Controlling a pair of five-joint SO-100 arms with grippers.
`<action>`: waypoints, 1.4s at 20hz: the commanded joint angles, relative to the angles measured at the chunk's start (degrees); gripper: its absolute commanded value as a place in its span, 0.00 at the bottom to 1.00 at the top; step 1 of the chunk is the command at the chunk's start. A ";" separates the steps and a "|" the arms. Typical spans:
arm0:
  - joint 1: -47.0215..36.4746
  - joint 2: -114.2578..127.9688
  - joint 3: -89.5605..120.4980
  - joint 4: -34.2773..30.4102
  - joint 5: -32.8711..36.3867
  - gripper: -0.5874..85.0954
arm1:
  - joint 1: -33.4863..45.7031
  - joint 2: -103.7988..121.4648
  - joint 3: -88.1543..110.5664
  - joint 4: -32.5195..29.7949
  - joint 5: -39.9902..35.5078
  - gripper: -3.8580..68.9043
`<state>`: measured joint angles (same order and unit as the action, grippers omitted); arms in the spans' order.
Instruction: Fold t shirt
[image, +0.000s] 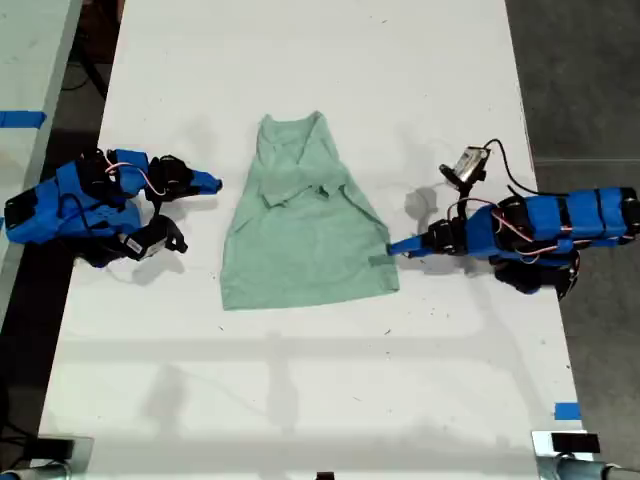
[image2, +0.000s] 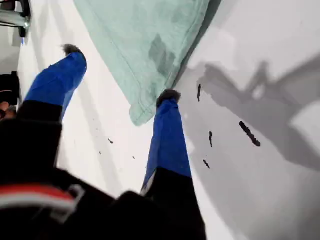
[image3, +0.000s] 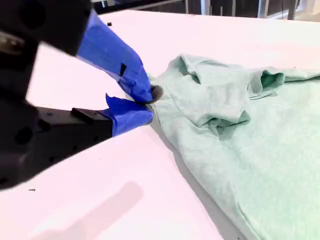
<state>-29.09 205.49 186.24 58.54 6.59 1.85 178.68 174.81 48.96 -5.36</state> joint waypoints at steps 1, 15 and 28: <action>-0.35 0.53 2.20 -0.70 0.44 0.03 | -2.02 -7.91 -0.26 -2.99 2.64 0.46; 0.26 0.53 2.20 -0.62 0.18 0.03 | 0.79 -63.54 -30.41 -20.83 -2.11 0.08; -0.09 0.53 2.20 -0.62 0.26 0.03 | 0.97 -40.87 -44.91 -0.26 -13.45 0.07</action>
<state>-29.09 205.49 186.24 58.54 6.77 4.75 143.35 139.22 51.24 -16.79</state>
